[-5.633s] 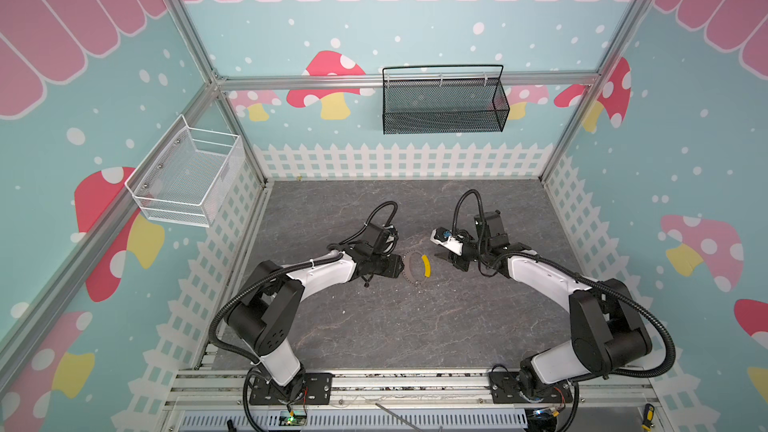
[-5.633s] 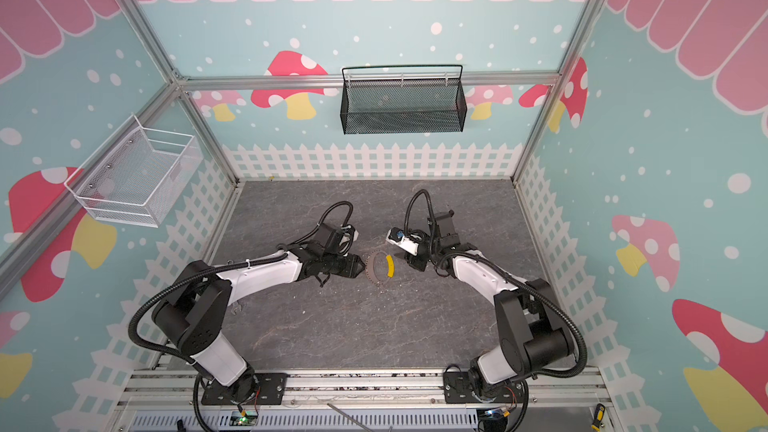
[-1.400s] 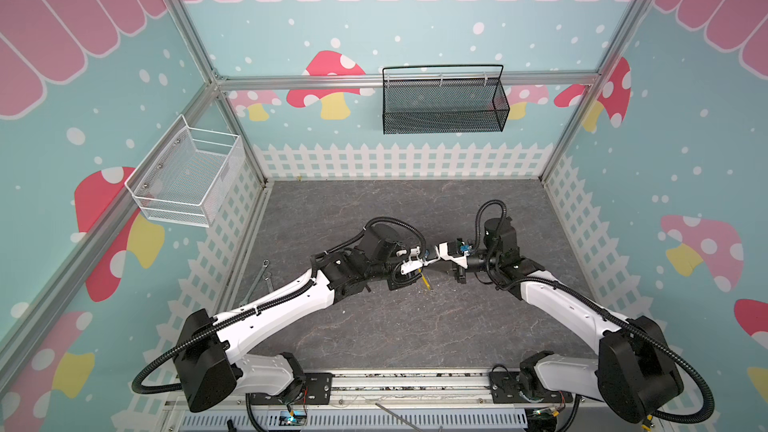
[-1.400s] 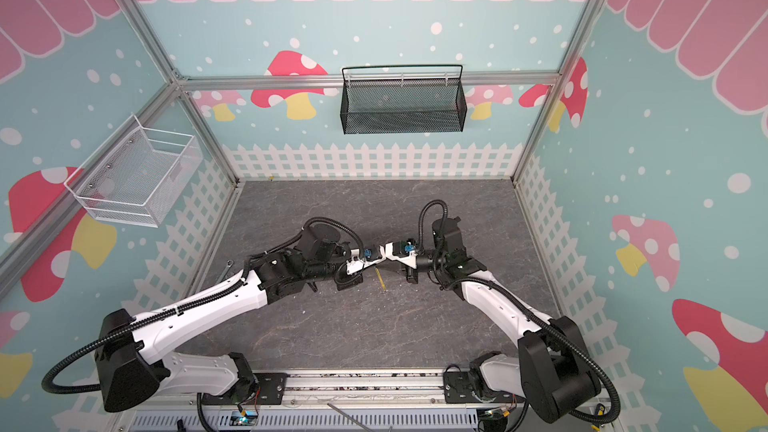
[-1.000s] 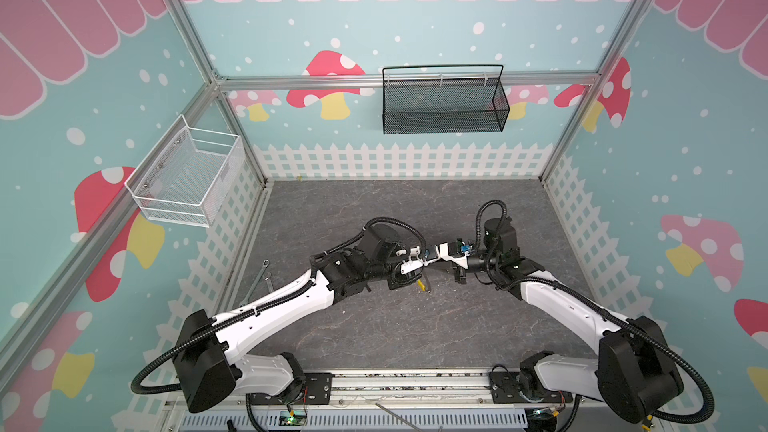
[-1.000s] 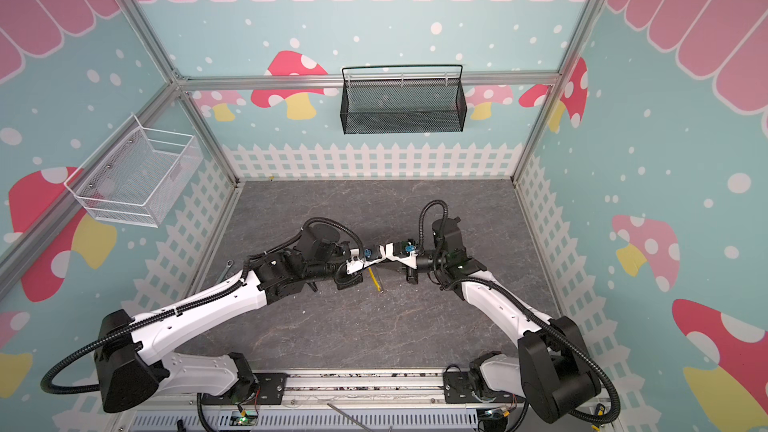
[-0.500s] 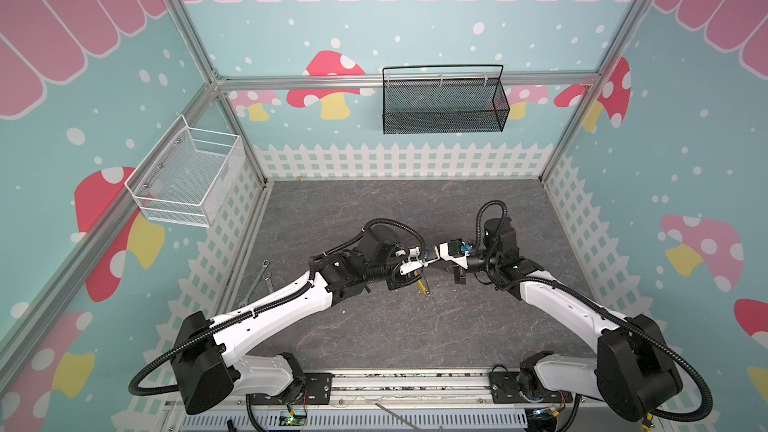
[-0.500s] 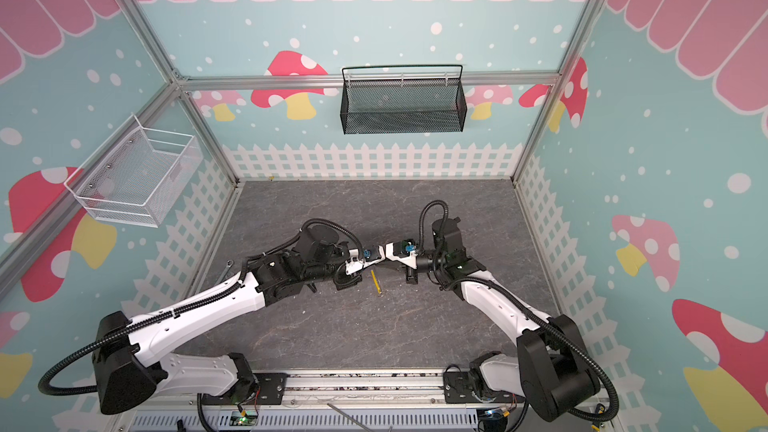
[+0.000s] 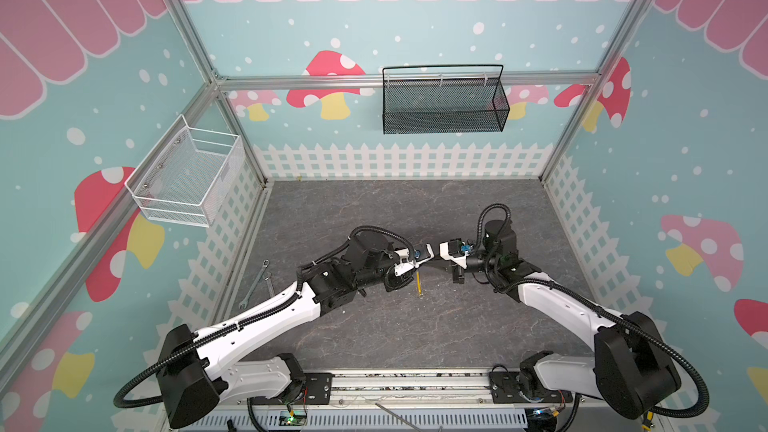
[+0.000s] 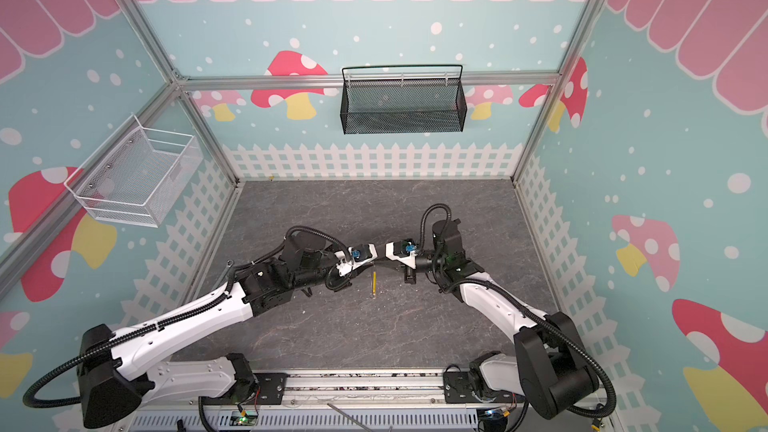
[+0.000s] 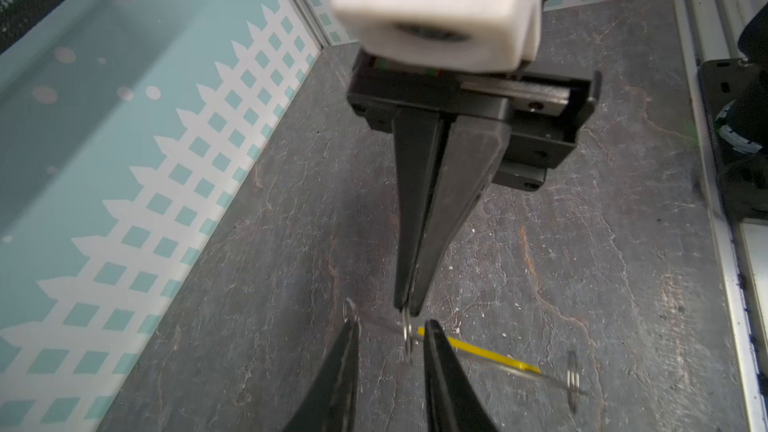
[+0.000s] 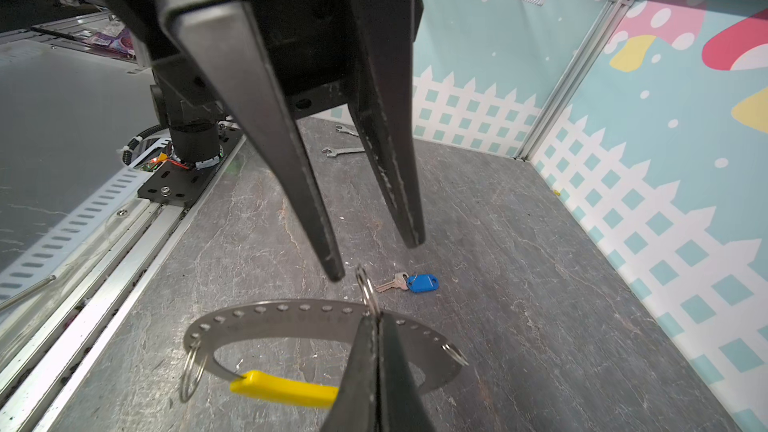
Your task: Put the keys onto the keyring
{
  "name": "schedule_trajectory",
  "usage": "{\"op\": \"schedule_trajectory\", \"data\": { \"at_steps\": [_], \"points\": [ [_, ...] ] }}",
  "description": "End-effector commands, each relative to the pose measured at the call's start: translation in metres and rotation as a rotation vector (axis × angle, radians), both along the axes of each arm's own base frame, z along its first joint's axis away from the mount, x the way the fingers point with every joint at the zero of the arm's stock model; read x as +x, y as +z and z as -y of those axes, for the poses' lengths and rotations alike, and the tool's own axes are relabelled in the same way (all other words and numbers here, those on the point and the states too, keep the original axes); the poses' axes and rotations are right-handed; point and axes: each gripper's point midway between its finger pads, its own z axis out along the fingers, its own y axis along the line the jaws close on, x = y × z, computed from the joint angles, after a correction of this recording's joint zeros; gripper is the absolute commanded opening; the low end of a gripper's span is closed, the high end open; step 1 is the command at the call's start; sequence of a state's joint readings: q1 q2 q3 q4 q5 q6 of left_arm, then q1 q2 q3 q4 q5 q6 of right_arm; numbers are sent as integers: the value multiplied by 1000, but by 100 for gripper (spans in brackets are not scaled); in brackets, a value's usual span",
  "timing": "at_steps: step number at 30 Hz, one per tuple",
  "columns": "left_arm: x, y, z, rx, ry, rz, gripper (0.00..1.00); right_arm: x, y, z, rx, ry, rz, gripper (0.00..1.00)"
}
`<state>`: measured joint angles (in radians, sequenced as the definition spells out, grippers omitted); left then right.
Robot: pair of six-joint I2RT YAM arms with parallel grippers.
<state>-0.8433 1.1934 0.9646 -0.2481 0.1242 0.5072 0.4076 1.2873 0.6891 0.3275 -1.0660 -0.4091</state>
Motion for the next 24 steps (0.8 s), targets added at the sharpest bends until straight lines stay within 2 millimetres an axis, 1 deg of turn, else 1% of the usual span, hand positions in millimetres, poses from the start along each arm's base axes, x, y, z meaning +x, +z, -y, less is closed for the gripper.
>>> {"op": "schedule_trajectory", "data": {
  "at_steps": [1, 6, 9, 15, 24],
  "points": [
    [2, 10, -9, -96, 38, -24, 29, -3, 6, -3, 32, 18, 11, 0],
    [-2, 11, -17, -184, 78, -59, 30, -3, 13, -3, 61, 18, 7, 0],
    [-4, 8, -18, -208, 82, -71, 29, -4, 16, -4, 76, 24, 3, 0],
    [-3, 2, -11, -225, 66, -96, 28, -4, 21, -5, 95, 33, -2, 0],
    [3, 5, -1, -246, 52, -95, 26, -6, 25, -6, 111, 50, -9, 0]
  ]
}}
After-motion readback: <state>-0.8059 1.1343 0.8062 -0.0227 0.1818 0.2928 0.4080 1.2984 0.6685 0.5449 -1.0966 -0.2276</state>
